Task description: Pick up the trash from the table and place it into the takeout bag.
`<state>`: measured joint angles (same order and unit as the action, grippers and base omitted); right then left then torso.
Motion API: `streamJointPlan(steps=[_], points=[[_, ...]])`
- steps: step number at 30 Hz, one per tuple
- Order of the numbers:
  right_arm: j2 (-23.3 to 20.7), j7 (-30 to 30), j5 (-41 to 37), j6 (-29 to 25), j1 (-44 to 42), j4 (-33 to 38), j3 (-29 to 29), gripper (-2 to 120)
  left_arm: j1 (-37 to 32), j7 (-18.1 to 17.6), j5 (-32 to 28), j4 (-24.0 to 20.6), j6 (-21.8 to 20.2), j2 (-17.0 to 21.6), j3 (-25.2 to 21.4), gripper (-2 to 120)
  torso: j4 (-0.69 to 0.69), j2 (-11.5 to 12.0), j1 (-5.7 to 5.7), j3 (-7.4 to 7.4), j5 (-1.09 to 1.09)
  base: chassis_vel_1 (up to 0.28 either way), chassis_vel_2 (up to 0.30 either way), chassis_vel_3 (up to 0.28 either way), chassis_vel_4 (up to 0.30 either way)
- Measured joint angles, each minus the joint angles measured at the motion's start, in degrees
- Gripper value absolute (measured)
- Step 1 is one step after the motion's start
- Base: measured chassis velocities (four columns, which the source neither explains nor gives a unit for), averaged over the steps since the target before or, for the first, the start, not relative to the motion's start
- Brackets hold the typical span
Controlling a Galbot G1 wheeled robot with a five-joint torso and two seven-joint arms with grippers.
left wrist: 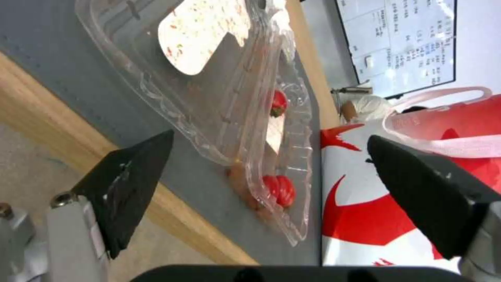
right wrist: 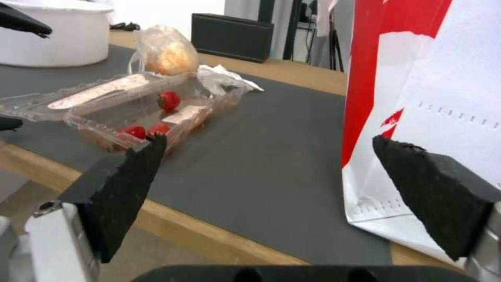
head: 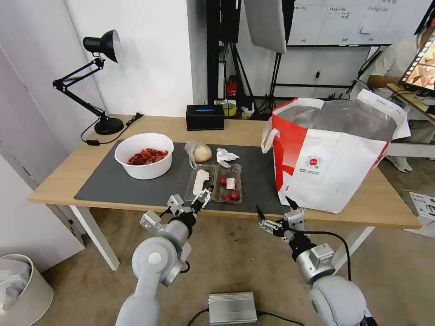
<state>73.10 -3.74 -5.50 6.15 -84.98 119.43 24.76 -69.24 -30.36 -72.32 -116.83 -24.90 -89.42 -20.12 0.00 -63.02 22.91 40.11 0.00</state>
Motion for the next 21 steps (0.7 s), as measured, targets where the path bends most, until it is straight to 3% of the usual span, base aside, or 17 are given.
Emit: streamJointPlan(steps=[12,21], points=[[0.1,0.3,0.0,-0.2,-0.2,-0.4,0.1,100,1.5,-1.5,0.0,1.4,0.0,-0.8,0.0,100,0.0,0.0,0.0,0.0,0.0,0.0,0.0,0.0,0.0],[0.4,0.5,0.1,-0.3,-0.3,-0.9,0.0,100,1.6,-1.0,0.0,1.3,2.6,-1.0,0.0,100,0.0,0.0,0.0,0.0,0.0,0.0,0.0,0.0,0.0]])
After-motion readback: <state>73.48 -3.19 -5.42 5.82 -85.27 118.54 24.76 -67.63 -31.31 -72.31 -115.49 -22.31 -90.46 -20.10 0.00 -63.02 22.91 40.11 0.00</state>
